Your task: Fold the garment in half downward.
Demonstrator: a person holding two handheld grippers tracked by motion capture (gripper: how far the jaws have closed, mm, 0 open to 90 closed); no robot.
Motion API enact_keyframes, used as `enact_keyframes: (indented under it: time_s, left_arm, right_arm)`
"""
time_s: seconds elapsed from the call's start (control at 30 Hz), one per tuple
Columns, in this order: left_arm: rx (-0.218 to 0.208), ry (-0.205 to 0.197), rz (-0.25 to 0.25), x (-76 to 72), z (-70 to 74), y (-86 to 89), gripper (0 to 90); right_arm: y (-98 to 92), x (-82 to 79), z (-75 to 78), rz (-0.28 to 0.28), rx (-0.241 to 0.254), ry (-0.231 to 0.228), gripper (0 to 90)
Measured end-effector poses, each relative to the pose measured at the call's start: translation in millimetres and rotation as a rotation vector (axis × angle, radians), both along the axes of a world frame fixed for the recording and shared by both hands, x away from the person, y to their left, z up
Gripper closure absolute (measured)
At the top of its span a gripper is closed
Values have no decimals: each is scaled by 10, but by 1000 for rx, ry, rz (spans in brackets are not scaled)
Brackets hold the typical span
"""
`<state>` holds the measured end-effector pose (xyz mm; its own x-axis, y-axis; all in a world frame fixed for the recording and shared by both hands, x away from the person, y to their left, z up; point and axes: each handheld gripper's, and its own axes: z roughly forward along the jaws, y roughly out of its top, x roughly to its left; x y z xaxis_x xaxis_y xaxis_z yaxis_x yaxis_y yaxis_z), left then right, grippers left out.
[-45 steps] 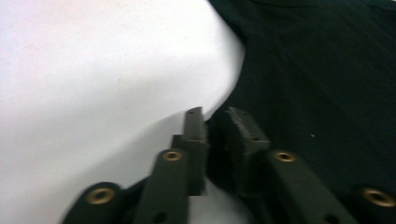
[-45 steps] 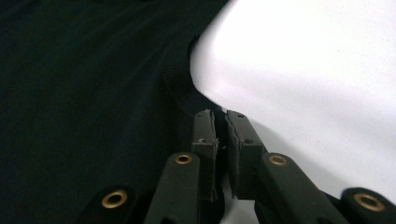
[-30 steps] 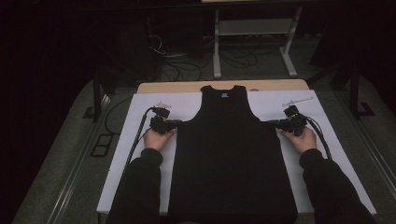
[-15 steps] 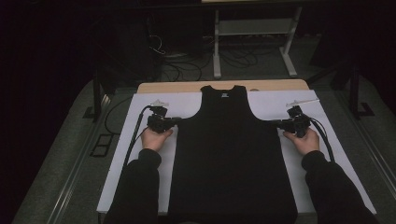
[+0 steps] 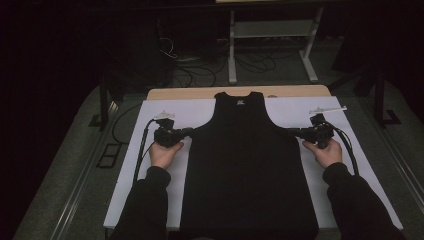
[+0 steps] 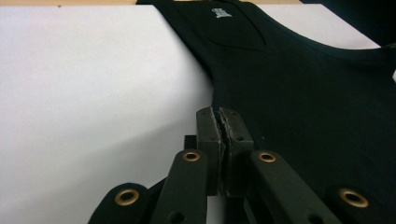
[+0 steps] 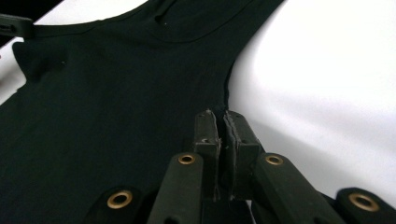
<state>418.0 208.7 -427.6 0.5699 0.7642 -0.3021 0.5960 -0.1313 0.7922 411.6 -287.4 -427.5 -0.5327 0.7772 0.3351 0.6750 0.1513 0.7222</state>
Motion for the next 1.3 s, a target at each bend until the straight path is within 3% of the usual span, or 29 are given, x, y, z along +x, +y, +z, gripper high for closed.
enact_keyframes:
  time_s: [0.5,0.63,0.9,1.03,1.3]
  left_arm:
    - [-42,-21,-30,-131,123,3,866]
    - [-80,-25,-30,-182,149,-4,866]
    - [-137,-7,-33,-271,180,38,866]
    - [-117,6,-41,-300,174,26,865]
    - [-134,17,-39,-364,169,68,865]
  right_arm:
    - [-72,-181,87,-6,14,-5,831]
    - [-81,-225,97,-4,42,-4,830]
    - [-95,-324,144,-5,48,-13,830]
    - [-137,-367,143,-8,53,-8,830]
    - [-181,-441,127,-15,50,9,830]
